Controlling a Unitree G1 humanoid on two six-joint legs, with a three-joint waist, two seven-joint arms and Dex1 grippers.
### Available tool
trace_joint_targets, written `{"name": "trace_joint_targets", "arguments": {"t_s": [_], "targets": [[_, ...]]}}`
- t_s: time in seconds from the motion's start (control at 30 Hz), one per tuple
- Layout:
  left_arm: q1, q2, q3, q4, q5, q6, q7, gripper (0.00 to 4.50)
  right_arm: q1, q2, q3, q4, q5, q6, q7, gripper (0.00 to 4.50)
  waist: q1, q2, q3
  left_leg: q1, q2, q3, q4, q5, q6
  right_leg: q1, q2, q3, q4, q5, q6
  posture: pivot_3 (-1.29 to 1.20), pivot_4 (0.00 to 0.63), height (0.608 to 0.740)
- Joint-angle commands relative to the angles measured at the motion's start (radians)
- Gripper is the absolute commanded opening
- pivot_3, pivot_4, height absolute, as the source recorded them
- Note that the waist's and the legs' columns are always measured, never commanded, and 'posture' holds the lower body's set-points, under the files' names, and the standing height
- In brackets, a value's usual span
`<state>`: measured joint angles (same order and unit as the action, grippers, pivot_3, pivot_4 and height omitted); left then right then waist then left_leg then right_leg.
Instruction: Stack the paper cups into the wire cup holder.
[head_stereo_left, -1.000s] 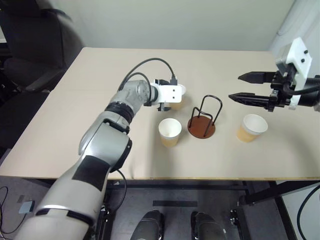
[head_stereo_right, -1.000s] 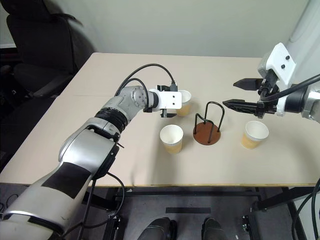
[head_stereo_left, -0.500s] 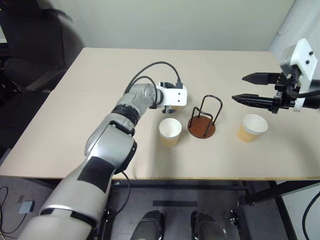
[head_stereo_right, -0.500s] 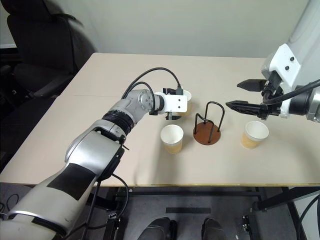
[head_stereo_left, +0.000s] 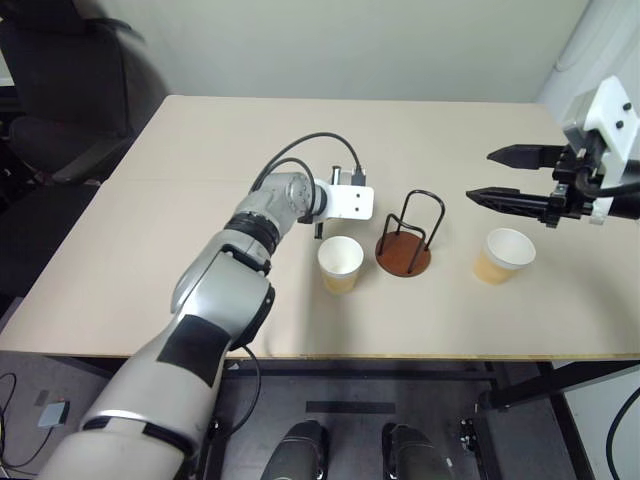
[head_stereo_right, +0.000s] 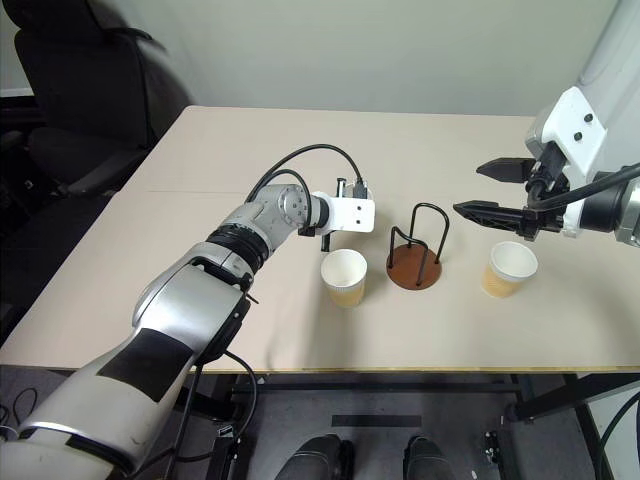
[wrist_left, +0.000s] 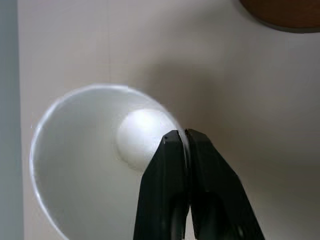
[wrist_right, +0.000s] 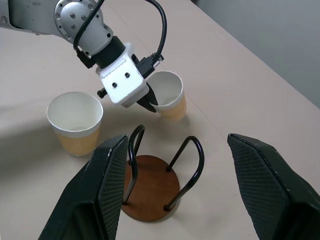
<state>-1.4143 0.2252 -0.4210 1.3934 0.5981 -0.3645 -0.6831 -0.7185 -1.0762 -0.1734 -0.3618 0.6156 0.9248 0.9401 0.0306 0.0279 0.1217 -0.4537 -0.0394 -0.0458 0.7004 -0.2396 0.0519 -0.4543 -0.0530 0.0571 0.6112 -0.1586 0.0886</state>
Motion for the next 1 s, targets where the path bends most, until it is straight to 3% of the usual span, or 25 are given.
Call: {"name": "trace_joint_targets", "arguments": {"t_s": [0.03,0.2,0.5,1.0], "targets": [[-0.026,0.012,0.002,-0.011,0.000,-0.011,-0.032,0.04,-0.009,-0.022,-0.034,-0.013,0.006,-0.008,-0.009,3.21,0.000,0.000,0.000,0.000,0.000,0.000,0.000,0.000,0.000,0.000,0.000,0.000,0.000,0.000,0.000,0.00,0.150,0.740],[-0.068,0.040,0.008,-0.013,-0.014,-0.021,-0.127,0.04,-0.015,-0.034,-0.026,0.007,-0.001,-0.017,0.007,3.21,0.000,0.000,0.000,0.000,0.000,0.000,0.000,0.000,0.000,0.000,0.000,0.000,0.000,0.000,0.000,0.00,0.150,0.740],[-0.214,0.074,0.123,-0.024,-0.141,0.039,-0.451,0.04,0.033,-0.153,0.033,0.134,-0.117,-0.172,0.136,3.21,0.003,-0.001,0.001,-0.001,0.000,0.000,-0.001,-0.001,0.001,0.000,-0.001,0.000,-0.001,0.000,0.000,0.00,0.150,0.740],[-0.428,-0.012,0.225,-0.051,-0.289,0.078,-0.813,0.04,0.075,-0.266,0.015,0.245,-0.148,-0.194,0.275,3.21,0.001,-0.002,0.001,-0.001,0.000,0.005,0.000,-0.008,0.008,0.000,-0.004,0.003,-0.002,-0.005,0.006,0.00,0.150,0.740]]}}
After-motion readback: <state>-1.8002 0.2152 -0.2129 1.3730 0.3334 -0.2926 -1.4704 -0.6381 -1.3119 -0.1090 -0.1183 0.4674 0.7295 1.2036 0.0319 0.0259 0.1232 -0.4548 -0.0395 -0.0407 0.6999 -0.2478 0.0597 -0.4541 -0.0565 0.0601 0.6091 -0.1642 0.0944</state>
